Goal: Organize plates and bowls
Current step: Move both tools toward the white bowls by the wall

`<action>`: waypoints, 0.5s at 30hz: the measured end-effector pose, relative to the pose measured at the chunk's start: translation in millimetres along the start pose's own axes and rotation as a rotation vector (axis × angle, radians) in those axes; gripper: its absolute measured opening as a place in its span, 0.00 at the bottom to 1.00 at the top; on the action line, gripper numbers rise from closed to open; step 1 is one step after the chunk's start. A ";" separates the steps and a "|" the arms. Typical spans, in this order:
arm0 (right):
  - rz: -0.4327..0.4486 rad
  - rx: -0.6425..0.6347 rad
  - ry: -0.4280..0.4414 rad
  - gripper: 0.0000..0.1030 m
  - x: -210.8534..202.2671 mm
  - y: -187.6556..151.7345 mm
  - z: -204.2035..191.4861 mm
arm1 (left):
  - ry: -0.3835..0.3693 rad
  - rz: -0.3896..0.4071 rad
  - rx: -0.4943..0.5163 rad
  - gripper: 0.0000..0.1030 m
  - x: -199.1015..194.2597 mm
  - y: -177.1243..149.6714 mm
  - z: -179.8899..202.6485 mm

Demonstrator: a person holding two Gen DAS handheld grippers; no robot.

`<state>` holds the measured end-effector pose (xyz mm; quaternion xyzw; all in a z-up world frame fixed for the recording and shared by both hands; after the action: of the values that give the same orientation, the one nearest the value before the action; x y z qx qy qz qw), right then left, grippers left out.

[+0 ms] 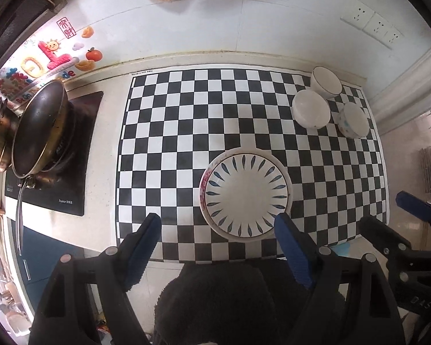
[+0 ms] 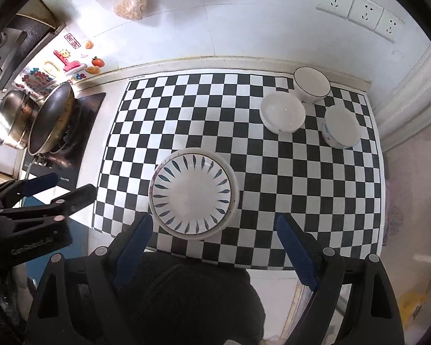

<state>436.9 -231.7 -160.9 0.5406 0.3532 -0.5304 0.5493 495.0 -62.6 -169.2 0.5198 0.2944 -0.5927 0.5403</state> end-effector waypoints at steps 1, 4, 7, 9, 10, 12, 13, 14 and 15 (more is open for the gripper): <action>-0.007 -0.001 0.001 0.87 0.2 -1.4 -0.5 | 0.002 -0.001 0.007 0.78 -2.4 -0.9 0.4; -0.017 -0.004 0.006 0.87 3.4 -3.6 -2.9 | -0.001 -0.007 0.021 0.78 -2.1 -2.6 1.4; -0.025 0.008 0.001 0.87 7.2 -4.1 -4.6 | -0.021 -0.020 0.033 0.78 2.4 -2.8 2.0; -0.025 0.030 -0.006 0.87 11.3 -2.7 -3.1 | -0.035 -0.019 0.044 0.78 6.6 0.1 2.2; -0.023 0.042 -0.011 0.87 13.4 -1.3 -2.0 | -0.040 -0.014 0.047 0.78 8.4 2.3 1.7; -0.014 0.090 -0.012 0.87 19.0 2.6 4.0 | -0.044 0.003 0.060 0.78 13.5 10.7 -0.1; -0.011 0.114 -0.014 0.87 21.7 4.8 7.3 | -0.043 0.012 0.067 0.78 16.2 15.8 -0.9; -0.006 0.146 -0.018 0.87 24.6 7.2 11.9 | -0.041 0.025 0.078 0.78 19.0 22.2 -1.2; 0.004 0.180 -0.019 0.87 27.3 9.9 17.3 | -0.040 0.034 0.087 0.78 21.3 27.7 -1.5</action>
<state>448.4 -255.4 -182.1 0.5832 0.2980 -0.5640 0.5030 524.2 -75.1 -183.6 0.5357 0.2487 -0.6059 0.5330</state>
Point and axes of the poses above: each gripper's, at about its wrist camera, not at the fingertips, and x roughly the way its jaws point, z to its right, y to its top, the point moved 2 cm from there along x, roughly the way its jaws point, and after that the axes turned 15 degrees about -y, right-handed, at the moved point
